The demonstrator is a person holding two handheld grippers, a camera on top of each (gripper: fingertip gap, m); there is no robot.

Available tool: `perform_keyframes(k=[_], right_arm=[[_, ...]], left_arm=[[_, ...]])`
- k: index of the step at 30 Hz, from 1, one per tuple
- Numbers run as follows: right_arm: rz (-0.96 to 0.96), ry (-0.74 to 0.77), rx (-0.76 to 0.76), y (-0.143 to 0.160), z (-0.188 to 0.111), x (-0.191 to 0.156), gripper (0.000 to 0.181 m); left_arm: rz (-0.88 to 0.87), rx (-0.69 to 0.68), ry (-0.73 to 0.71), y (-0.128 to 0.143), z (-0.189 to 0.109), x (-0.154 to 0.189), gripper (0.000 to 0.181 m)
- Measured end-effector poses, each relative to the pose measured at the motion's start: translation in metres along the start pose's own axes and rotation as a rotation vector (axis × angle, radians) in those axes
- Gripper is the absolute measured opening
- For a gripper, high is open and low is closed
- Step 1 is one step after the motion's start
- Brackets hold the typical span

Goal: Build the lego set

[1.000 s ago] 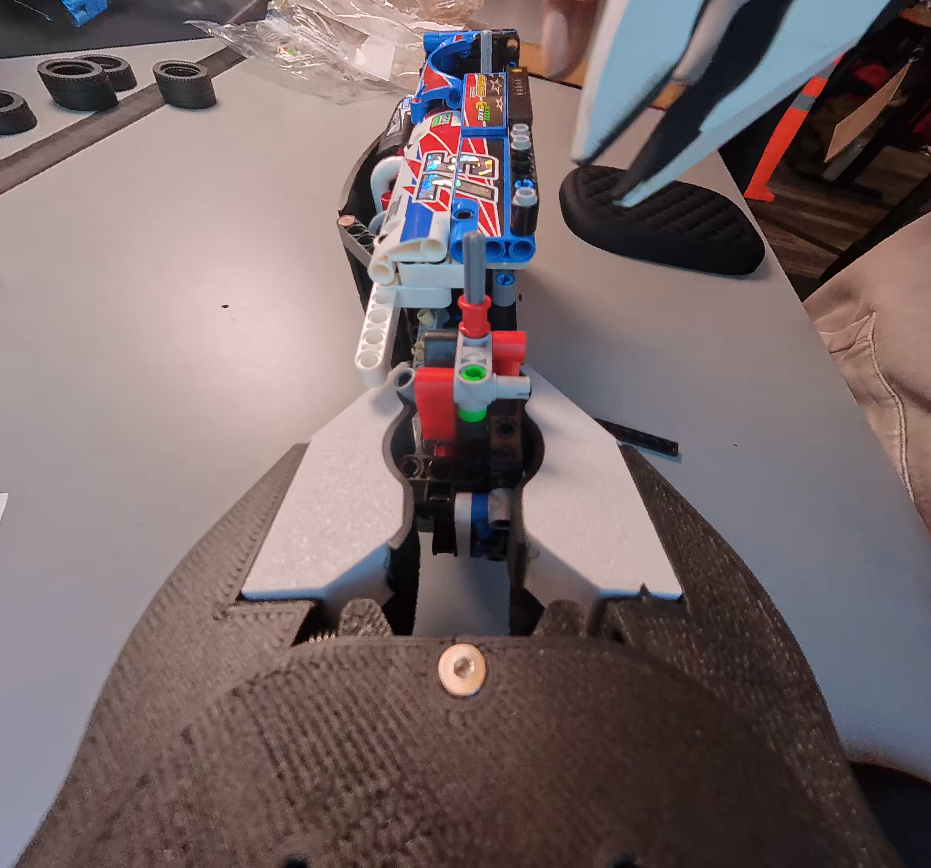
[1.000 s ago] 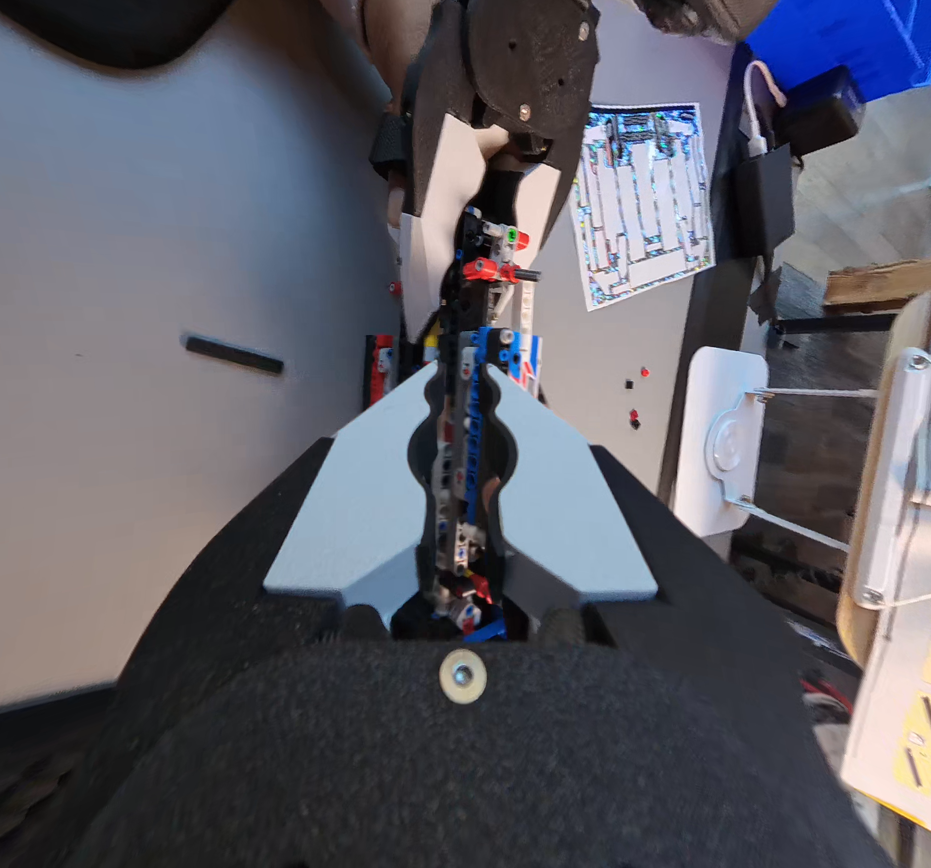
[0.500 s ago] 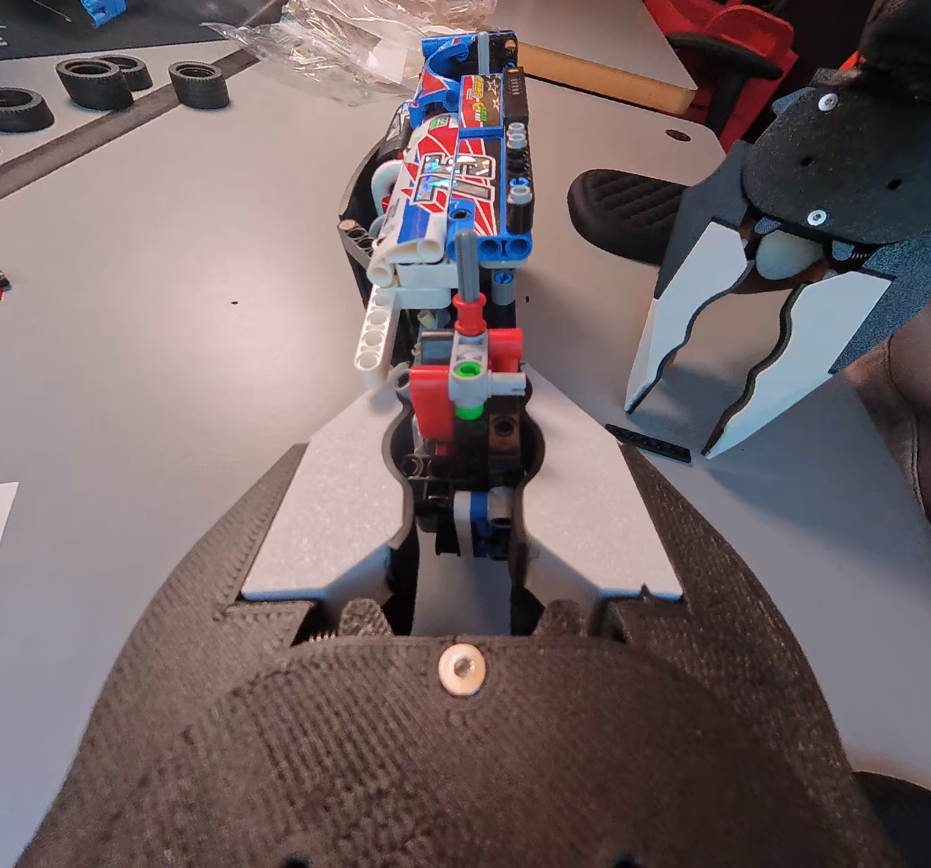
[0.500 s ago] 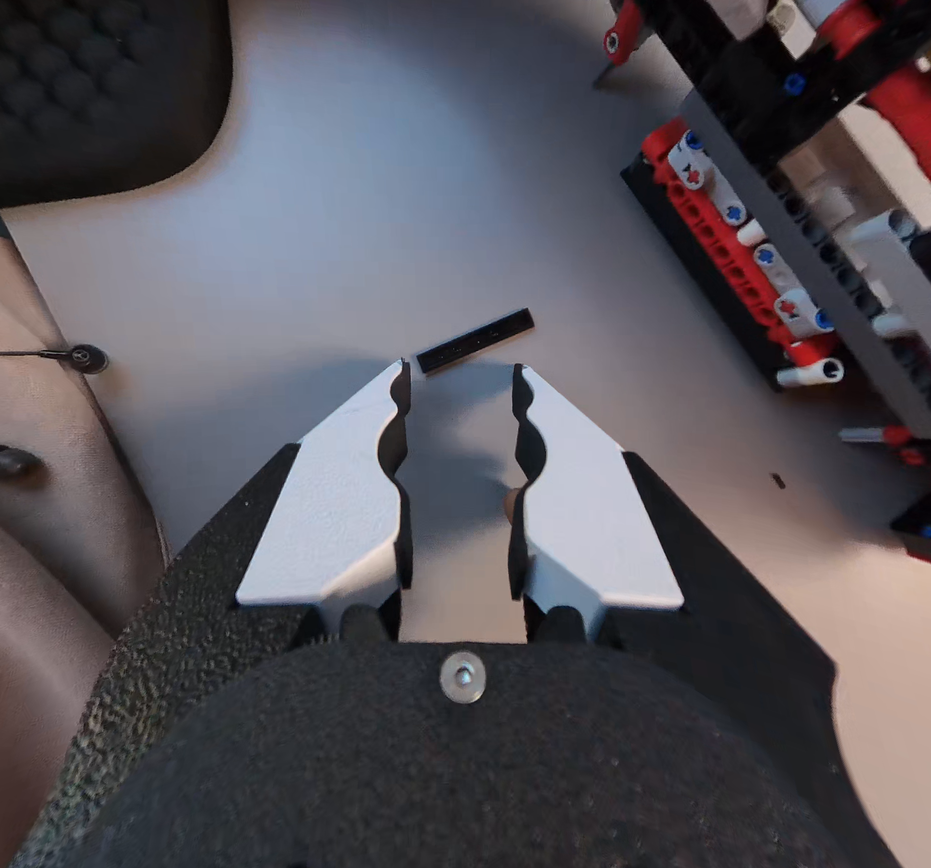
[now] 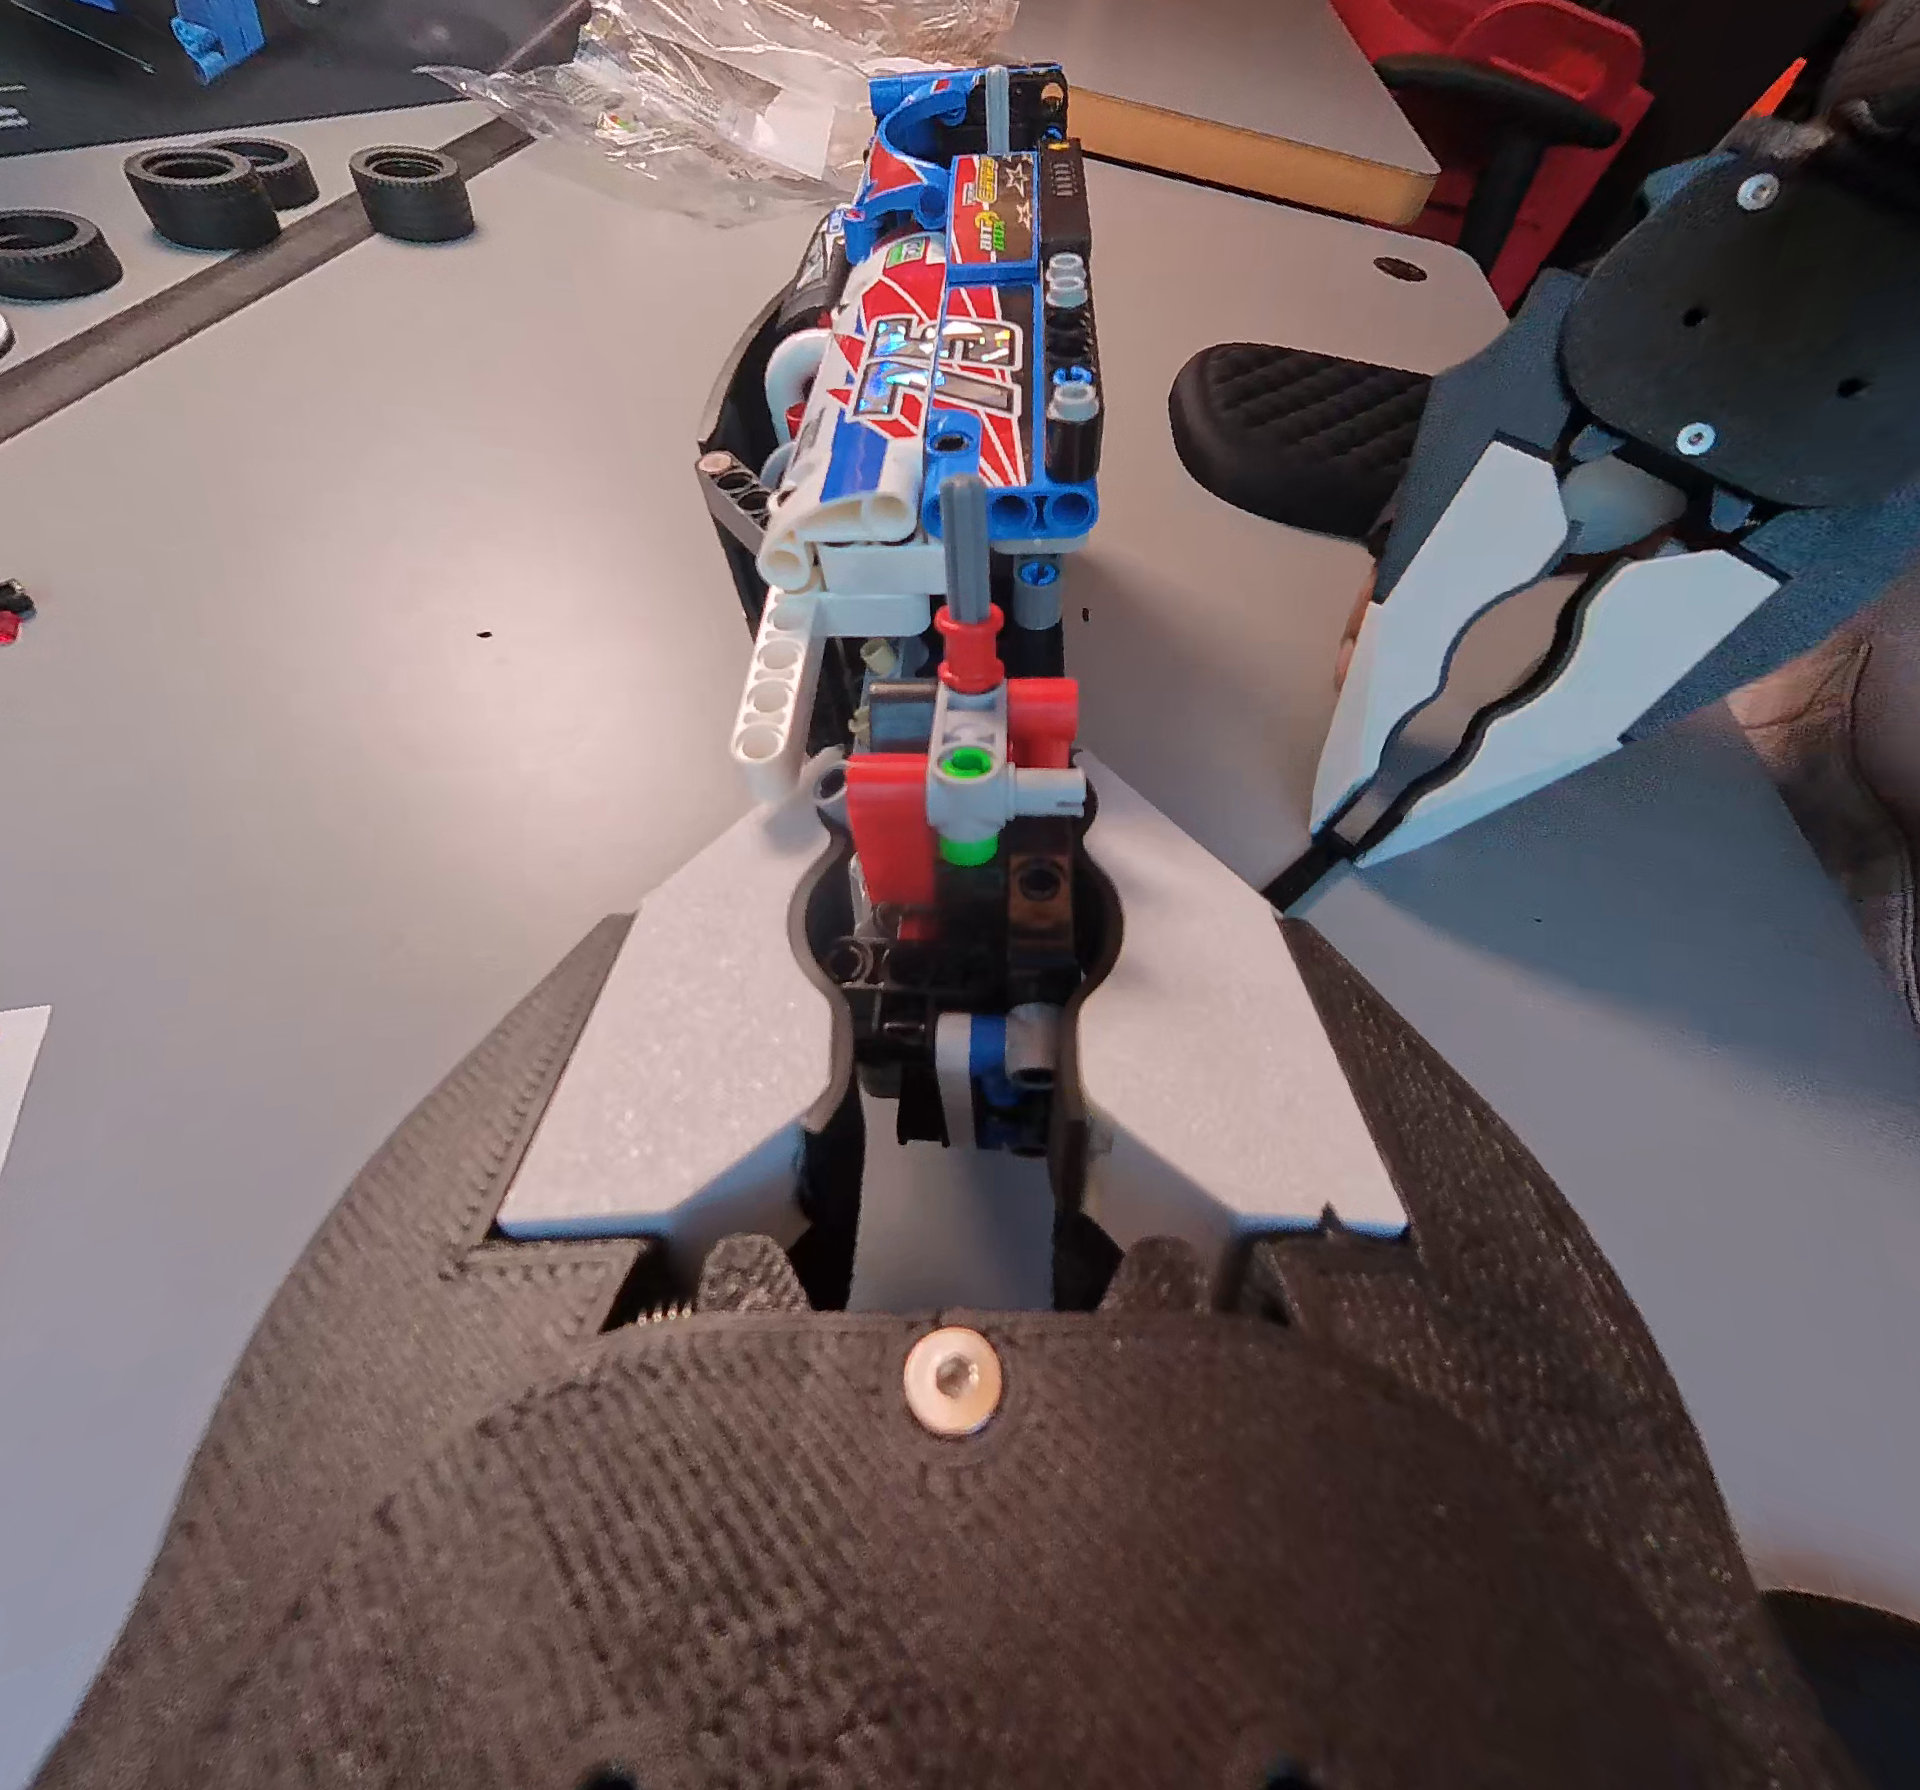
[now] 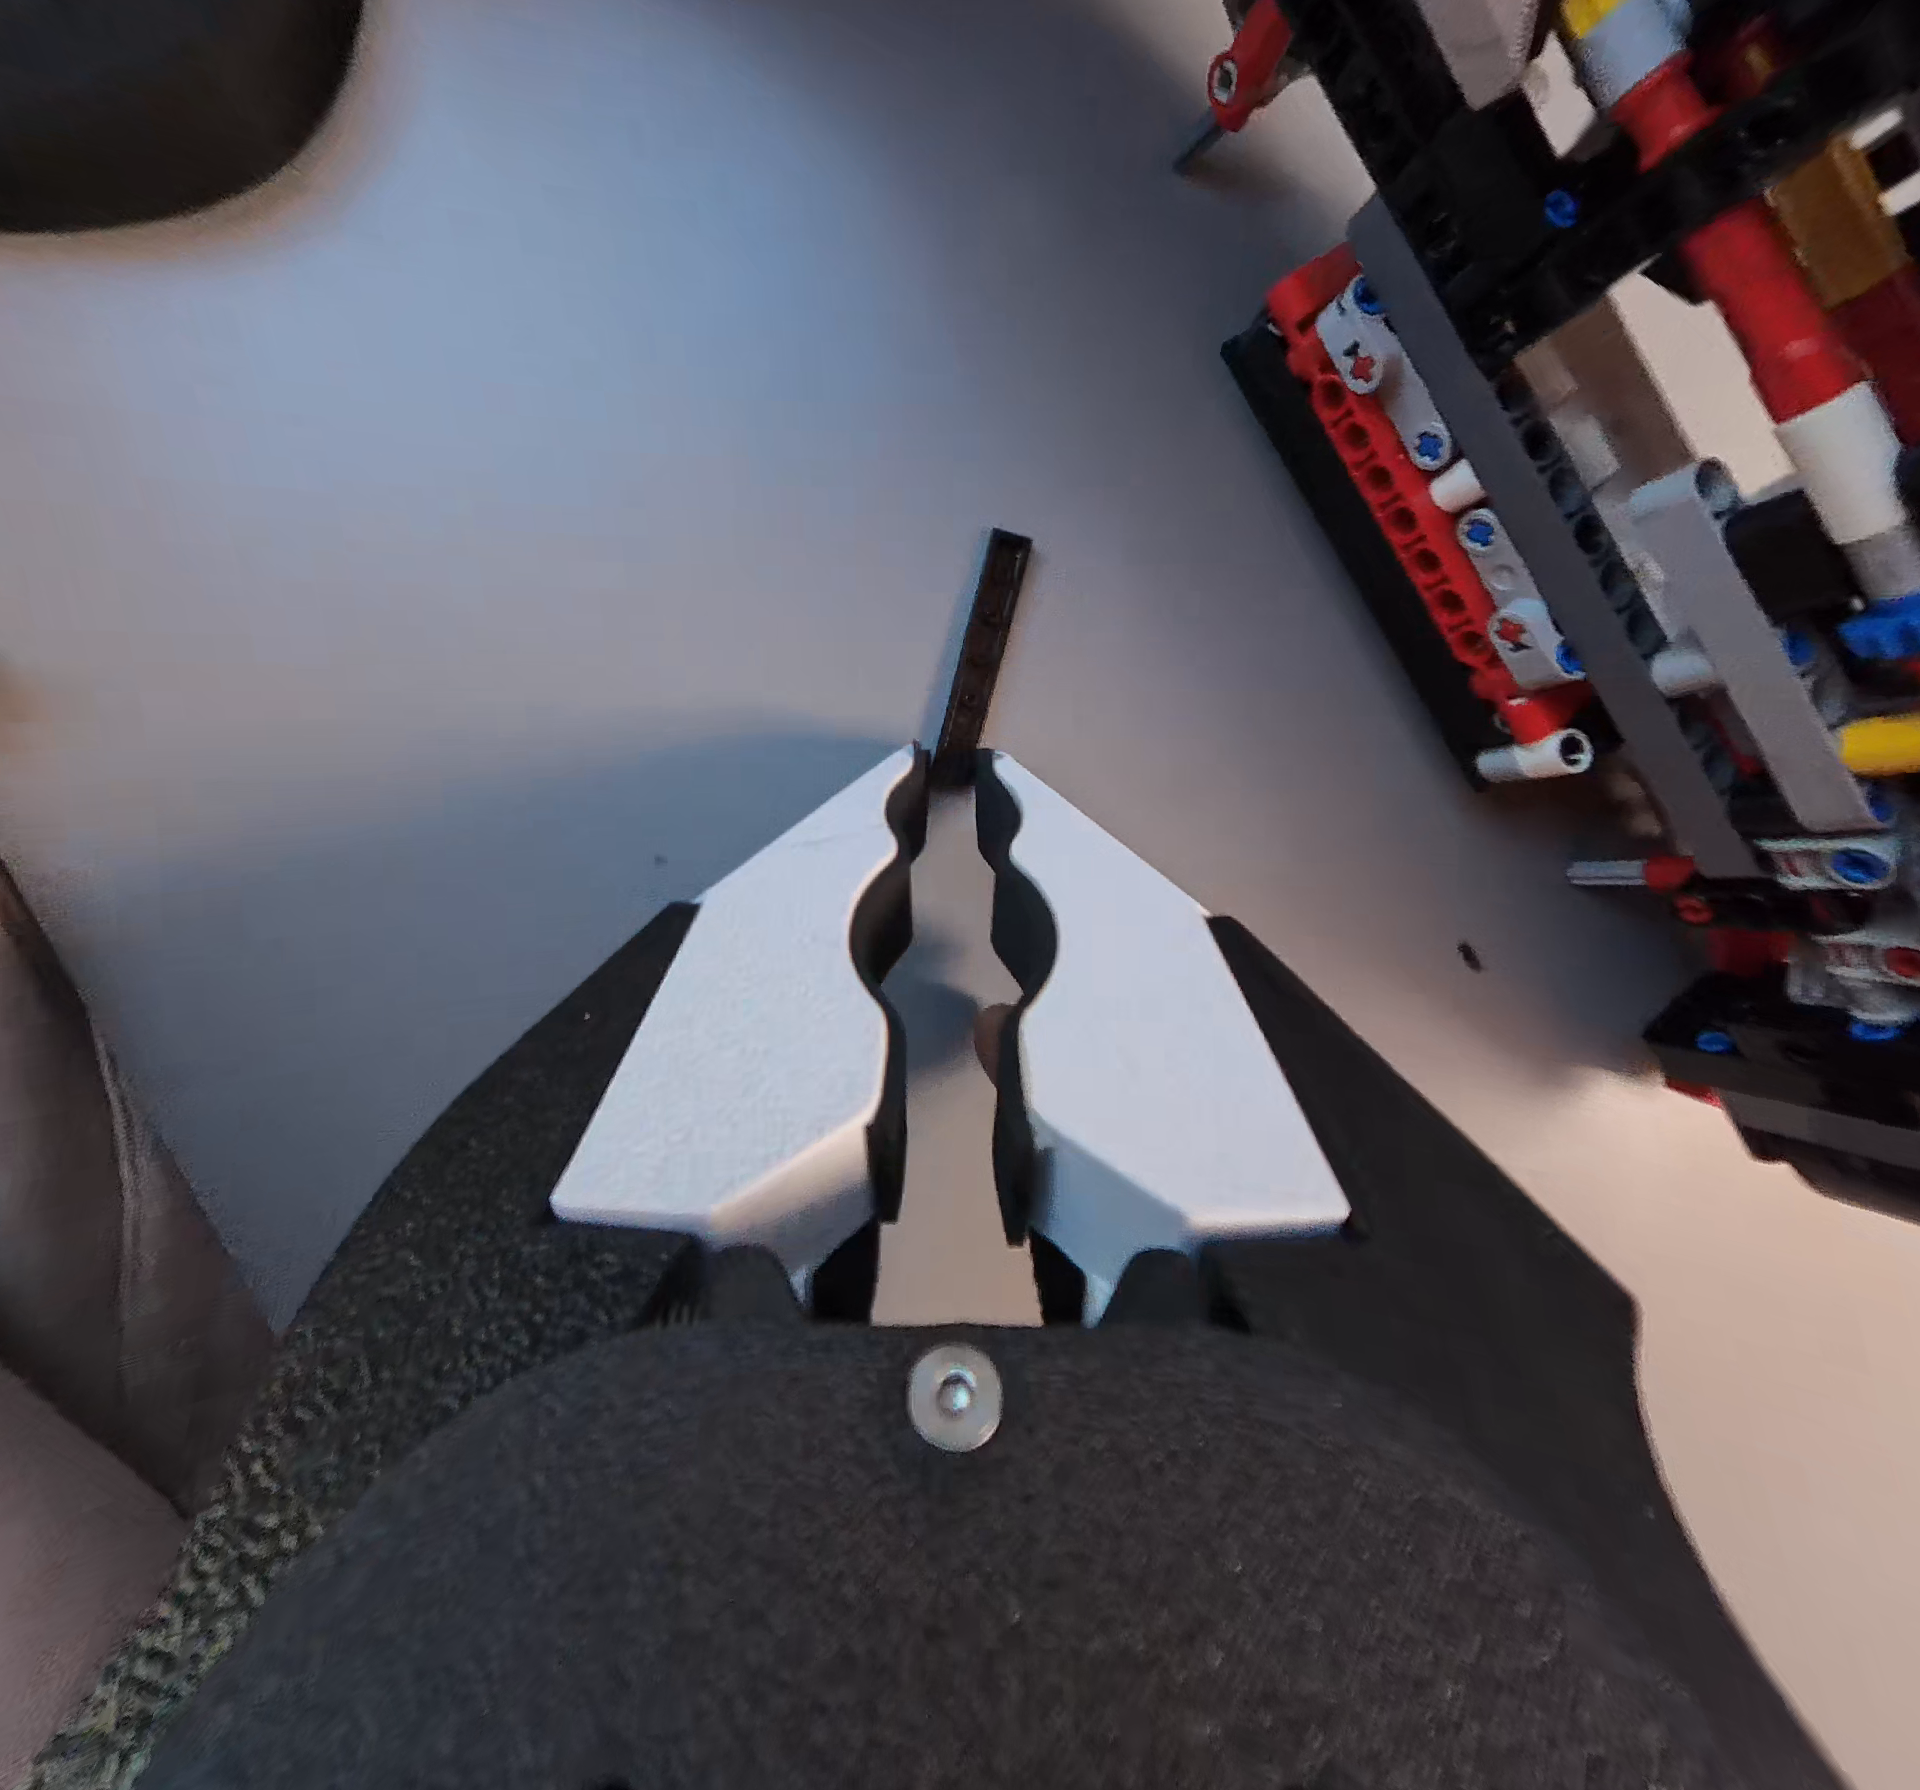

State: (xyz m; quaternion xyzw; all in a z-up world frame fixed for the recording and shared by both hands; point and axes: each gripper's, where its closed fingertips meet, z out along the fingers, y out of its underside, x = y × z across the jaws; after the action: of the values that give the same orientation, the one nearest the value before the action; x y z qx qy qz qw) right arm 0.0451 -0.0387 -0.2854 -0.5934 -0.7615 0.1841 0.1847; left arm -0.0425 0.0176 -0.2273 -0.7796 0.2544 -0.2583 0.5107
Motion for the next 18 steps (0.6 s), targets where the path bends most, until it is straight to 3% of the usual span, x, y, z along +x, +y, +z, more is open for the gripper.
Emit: perform_keyframes(k=[6,9,13,17,18], right_arm=[[-0.028,-0.072,0.007,0.009,-0.005,0.01,0.018],[0.036,-0.107,0.015,0.006,-0.004,0.011,0.012],[-0.033,-0.051,0.018,0.002,-0.003,0.018,0.006],[-0.427,0.249,0.107,-0.008,-0.019,0.043,0.007],[-0.523,0.258,0.114,-0.007,-0.022,0.036,0.018]], left_arm=[[-0.003,0.002,0.003,0.0,0.0,0.0,0.035],[-0.005,0.003,0.003,0.0,0.0,0.0,0.035],[-0.004,0.003,0.004,0.0,0.0,0.001,0.035],[-0.001,0.005,0.001,0.0,0.0,0.001,0.035],[0.002,0.005,0.0,0.0,0.0,0.001,0.034]])
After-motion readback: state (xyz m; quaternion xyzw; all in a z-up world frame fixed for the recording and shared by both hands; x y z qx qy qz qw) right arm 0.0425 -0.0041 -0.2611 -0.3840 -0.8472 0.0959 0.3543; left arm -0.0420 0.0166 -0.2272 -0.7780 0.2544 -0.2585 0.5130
